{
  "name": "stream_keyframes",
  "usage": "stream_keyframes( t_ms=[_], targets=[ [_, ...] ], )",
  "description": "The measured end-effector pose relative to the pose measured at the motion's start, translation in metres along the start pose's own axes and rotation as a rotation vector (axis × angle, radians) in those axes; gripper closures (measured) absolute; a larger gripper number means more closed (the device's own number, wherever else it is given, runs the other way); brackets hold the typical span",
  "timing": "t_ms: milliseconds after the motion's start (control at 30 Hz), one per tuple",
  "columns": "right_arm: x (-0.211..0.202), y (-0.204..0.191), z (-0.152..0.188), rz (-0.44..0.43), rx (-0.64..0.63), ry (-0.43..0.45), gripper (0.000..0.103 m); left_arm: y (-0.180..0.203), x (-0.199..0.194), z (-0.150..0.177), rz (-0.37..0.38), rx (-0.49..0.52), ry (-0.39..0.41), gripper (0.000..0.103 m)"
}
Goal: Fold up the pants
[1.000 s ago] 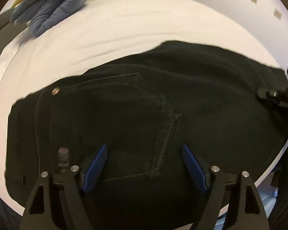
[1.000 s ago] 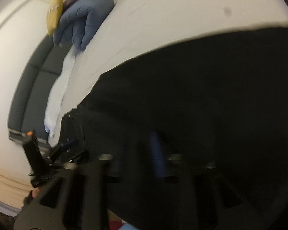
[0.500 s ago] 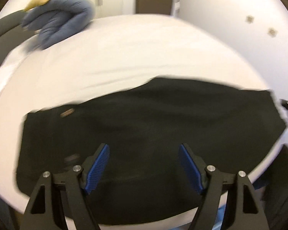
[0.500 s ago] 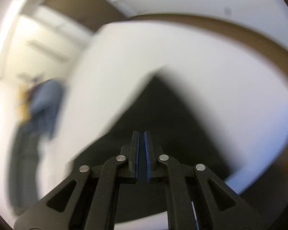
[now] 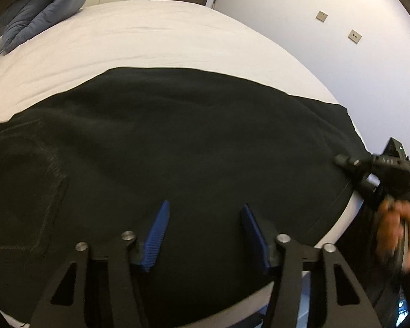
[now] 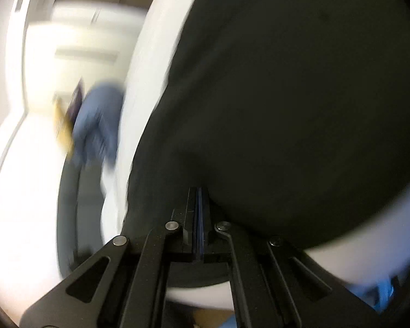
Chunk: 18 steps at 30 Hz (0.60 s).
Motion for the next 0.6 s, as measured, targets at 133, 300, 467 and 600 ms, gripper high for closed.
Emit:
stream_keyframes(
  t_ms=[133, 300, 467, 600],
  targets=[
    [-0.074, 0.045, -0.063, 0.133, 0.074, 0.193, 0.103, -0.028, -0.026, 0.006, -0.035, -0.081, 0.005, 0.057],
    [-0.080, -0.006, -0.056, 0.214, -0.030, 0.243, 0.102, -0.038, -0.070, -0.030, -0.027, -0.112, 0.082, 0.053],
    [-0.003, -0.083, -0.031, -0.021, -0.171, 0.048, 0.102, -0.016, -0.030, -0.105, 0.079, -0.025, 0.101, 0.040],
    [0.096, -0.108, 0.016, -0.046, -0.244, -0.160, 0.102, -0.036, 0.055, -0.129, -0.019, -0.019, -0.056, 0.055]
  ],
)
Point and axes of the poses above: each gripper's, at about its wrist camera, not at the fingertips, and x roughly the way its jaws point, y to its right, z to its underside, the point moved 4 cm from there along x, roughly the way its jaws point, and after that the axes turned 6 degrees about -x, right-handed, at the moved point
